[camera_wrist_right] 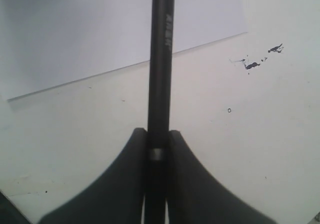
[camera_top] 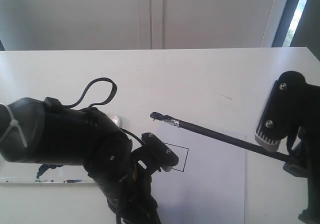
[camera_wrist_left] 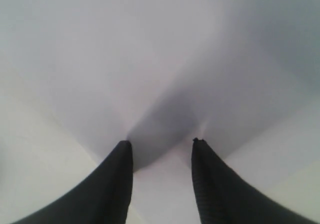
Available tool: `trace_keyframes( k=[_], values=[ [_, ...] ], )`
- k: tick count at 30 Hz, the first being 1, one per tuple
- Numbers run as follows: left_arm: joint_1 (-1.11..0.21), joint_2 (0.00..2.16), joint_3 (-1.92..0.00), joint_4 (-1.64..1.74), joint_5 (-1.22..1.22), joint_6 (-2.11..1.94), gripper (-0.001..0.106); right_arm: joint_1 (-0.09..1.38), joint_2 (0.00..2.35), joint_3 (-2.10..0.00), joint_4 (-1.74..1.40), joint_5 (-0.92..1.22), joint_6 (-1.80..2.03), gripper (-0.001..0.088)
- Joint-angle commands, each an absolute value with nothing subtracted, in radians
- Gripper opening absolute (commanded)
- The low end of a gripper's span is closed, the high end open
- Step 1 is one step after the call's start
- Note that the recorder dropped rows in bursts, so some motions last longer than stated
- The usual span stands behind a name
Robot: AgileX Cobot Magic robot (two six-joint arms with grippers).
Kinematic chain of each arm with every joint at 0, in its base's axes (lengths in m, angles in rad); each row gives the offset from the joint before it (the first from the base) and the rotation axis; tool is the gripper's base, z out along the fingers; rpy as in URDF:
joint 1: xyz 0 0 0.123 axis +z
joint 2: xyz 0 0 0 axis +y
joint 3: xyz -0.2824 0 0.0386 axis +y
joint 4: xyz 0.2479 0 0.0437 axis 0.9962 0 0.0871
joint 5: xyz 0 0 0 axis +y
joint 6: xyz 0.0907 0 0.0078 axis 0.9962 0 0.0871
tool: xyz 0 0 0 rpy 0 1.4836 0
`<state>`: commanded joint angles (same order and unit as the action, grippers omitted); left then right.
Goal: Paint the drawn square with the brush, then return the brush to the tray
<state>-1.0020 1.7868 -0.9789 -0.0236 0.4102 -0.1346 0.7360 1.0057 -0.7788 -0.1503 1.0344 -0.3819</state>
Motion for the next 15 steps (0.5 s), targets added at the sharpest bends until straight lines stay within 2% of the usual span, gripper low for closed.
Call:
trace_keyframes(
  k=[15],
  values=[
    [-1.002,1.787,-0.979,-0.024,0.41,-0.135,0.044,0.736,1.04,-0.779,-0.129,1.159,-0.362,0.0]
  ],
)
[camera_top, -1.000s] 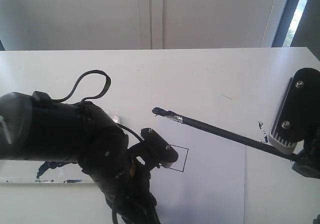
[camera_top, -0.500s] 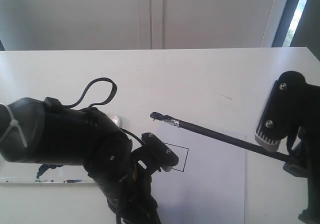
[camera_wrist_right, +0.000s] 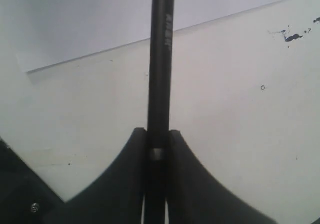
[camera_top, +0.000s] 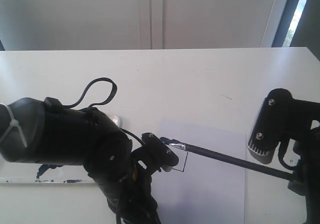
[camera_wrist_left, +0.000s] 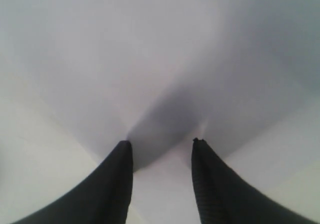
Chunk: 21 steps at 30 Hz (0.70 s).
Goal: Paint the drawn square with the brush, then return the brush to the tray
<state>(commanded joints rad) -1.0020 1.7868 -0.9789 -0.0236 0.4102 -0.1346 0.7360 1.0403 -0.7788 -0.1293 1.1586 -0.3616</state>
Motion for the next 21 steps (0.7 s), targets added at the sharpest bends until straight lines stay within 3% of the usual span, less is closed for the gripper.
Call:
trace_keyframes(
  k=[21],
  values=[
    [-1.002,1.787,-0.979,-0.024,0.408,-0.134,0.044,0.736,1.11,-0.779,-0.133,1.12,-0.36,0.0]
  ],
)
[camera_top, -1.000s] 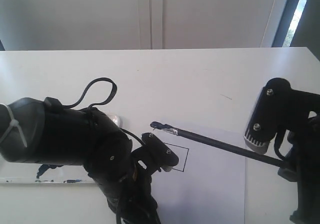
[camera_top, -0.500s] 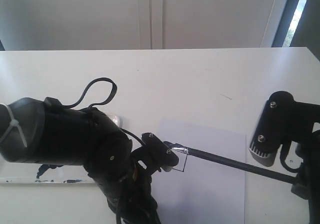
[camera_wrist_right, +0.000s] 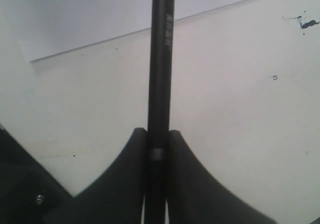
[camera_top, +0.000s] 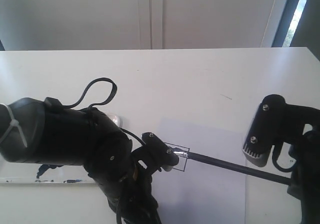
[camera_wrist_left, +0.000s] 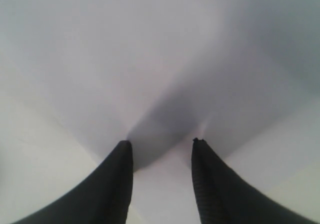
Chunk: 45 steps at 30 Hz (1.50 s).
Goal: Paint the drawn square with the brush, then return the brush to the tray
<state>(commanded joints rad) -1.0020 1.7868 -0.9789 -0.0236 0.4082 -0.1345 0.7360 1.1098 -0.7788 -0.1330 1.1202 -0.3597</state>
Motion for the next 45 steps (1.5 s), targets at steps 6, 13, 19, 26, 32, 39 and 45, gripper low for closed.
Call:
trace_keyframes(
  k=[6,13,19,26,32,39,45],
  values=[
    [-1.002,1.787,-0.979,-0.024,0.413,-0.132,0.044,0.736,1.148,-0.779,-0.137,1.097,-0.356,0.0],
    [-1.002,1.787,-0.979,-0.024,0.413,-0.132,0.044,0.736,1.187,-0.779,-0.172,1.057,-0.33,0.0],
    [-1.002,1.787,-0.979,-0.024,0.413,-0.132,0.044,0.736,1.211,-0.779,-0.181,1.022,-0.309,0.0],
    [-1.002,1.787,-0.979,-0.024,0.418,-0.13,0.044,0.736,1.219,-0.779,-0.181,0.986,-0.309,0.0],
    [-1.002,1.787,-0.979,-0.024,0.418,-0.13,0.044,0.736,1.249,-0.779,-0.181,0.981,-0.309,0.0],
    [-1.002,1.787,-0.979,-0.022,0.418,-0.131,0.044,0.736,1.257,-0.779,-0.181,0.979,-0.309,0.0],
    [-1.002,1.787,-0.979,-0.022,0.418,-0.131,0.044,0.736,1.288,-0.779,-0.178,0.985,-0.309,0.0]
  ],
)
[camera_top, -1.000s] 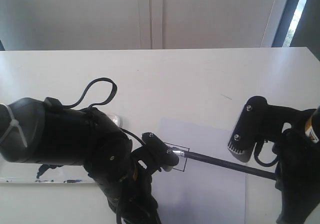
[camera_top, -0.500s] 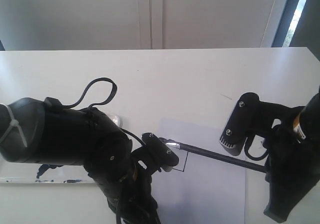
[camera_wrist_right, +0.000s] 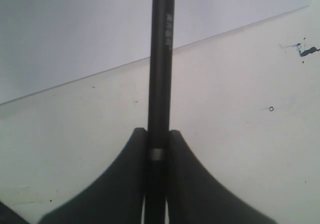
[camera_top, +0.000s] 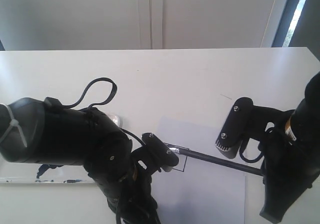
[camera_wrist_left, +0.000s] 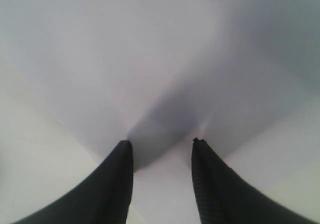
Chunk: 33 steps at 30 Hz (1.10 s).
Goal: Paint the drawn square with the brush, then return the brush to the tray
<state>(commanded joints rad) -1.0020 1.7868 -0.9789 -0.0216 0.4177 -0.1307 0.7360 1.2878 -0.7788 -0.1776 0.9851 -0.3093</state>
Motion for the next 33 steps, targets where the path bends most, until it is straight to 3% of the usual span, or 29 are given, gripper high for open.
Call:
trace_keyframes(
  k=[33],
  values=[
    [-1.002,1.787,-0.979,-0.022,0.416,-0.131,0.044,0.738,1.264,-0.779,-0.086,1.115,-0.378,0.0]
  ],
)
